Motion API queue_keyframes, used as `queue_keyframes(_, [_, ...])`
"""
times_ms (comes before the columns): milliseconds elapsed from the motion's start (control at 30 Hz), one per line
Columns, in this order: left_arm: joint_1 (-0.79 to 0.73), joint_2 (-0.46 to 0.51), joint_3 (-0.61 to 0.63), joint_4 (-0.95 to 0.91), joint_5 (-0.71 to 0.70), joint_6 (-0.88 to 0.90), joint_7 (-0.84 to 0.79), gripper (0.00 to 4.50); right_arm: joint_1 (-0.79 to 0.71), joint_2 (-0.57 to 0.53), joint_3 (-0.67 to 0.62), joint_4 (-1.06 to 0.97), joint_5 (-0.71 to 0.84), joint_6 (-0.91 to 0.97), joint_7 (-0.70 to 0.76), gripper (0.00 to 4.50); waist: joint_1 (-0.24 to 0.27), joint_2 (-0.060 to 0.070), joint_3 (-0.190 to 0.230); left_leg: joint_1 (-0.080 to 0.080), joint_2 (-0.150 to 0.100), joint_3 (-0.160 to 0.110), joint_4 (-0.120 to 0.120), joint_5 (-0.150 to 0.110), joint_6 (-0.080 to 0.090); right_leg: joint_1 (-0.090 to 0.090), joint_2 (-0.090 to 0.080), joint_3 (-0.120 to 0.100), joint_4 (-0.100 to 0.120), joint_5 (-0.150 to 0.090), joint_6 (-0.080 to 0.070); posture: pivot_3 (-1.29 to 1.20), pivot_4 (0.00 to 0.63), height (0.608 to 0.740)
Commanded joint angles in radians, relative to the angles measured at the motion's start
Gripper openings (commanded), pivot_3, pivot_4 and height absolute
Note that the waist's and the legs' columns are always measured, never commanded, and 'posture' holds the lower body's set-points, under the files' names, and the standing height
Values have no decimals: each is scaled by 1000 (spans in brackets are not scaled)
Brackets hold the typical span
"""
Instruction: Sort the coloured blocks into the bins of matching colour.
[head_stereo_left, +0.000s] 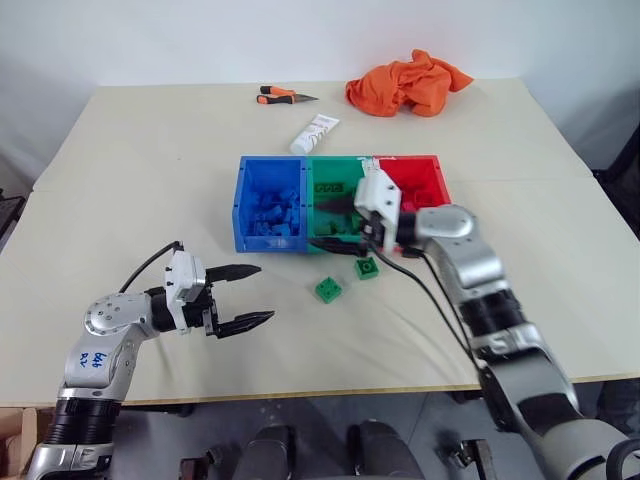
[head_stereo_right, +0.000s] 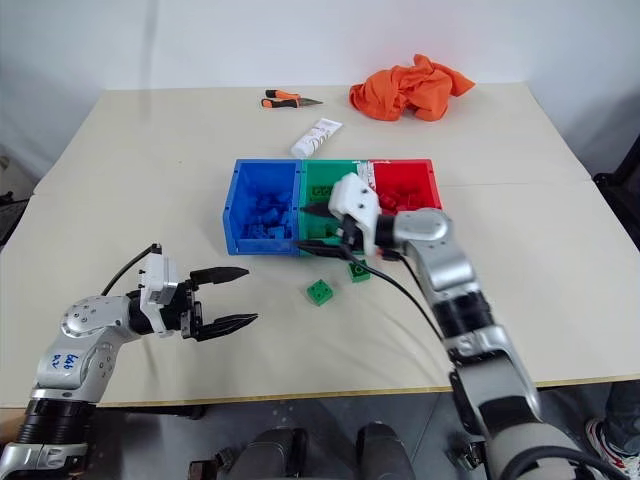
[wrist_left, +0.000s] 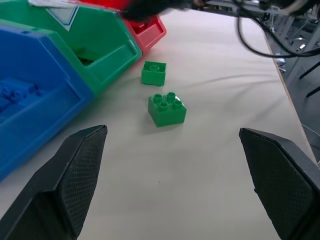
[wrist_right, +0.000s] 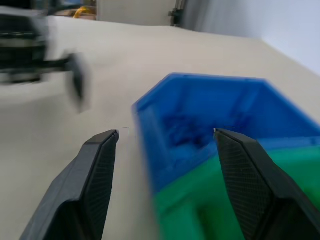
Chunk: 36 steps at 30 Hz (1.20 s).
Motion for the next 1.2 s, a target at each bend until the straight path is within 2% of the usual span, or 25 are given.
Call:
queue_keyframes(33, [-16, -4, -1, 13, -6, -16, -21, 4500, 79, -78, -67, -169, 93, 73, 36, 3155, 1, 0, 0, 0, 0, 1, 0, 0, 0, 1, 0, 0, -1, 0, 0, 0, 150, 740])
queue_keyframes(200, [-33, -10, -7, 27, -4, -18, -27, 4500, 316, -264, -200, -306, 156, 153, 58, 3155, 13, 0, 0, 0, 0, 0, 0, 0, 0, 3, 0, 0, -3, 0, 0, 0, 150, 740])
queue_keyframes(367, [-35, -4, -3, 40, -4, -22, -38, 4500, 513, -392, -315, -336, 144, 163, 38, 3155, 30, 0, 0, 1, 0, 1, 1, -1, 2, 8, 0, 1, -10, 0, 0, 0, 150, 740])
queue_keyframes(467, [-44, -3, -4, 52, -1, -25, -45, 4500, 565, -416, -348, -345, 141, 162, 8, 3155, 31, 0, 0, 2, 0, 0, 1, -1, 2, 9, 0, 0, -10, 0, 0, 0, 150, 740])
queue_keyframes(633, [-65, -9, -12, 66, 4, -26, -49, 4500, 540, -401, -315, -347, 135, 176, -40, 3155, 29, 0, 0, 3, 0, 2, 1, 0, 2, 9, 0, 1, -9, 0, 0, 0, 150, 740])
queue_keyframes(867, [-59, -10, -8, 47, 2, -22, -41, 4500, 357, -266, -147, -173, 12, 147, -151, 3155, 29, 0, 0, 3, 0, 1, 2, 0, 2, 9, 0, 1, -9, 0, 0, 0, 150, 740])
queue_keyframes(1200, [2, 4, 24, -16, -9, -7, -9, 4500, 211, -153, -48, 34, -49, 78, -133, 3155, 29, 0, 0, 2, 0, 0, 2, -1, 2, 8, 0, 0, -9, 0, 0, 0, 150, 740])
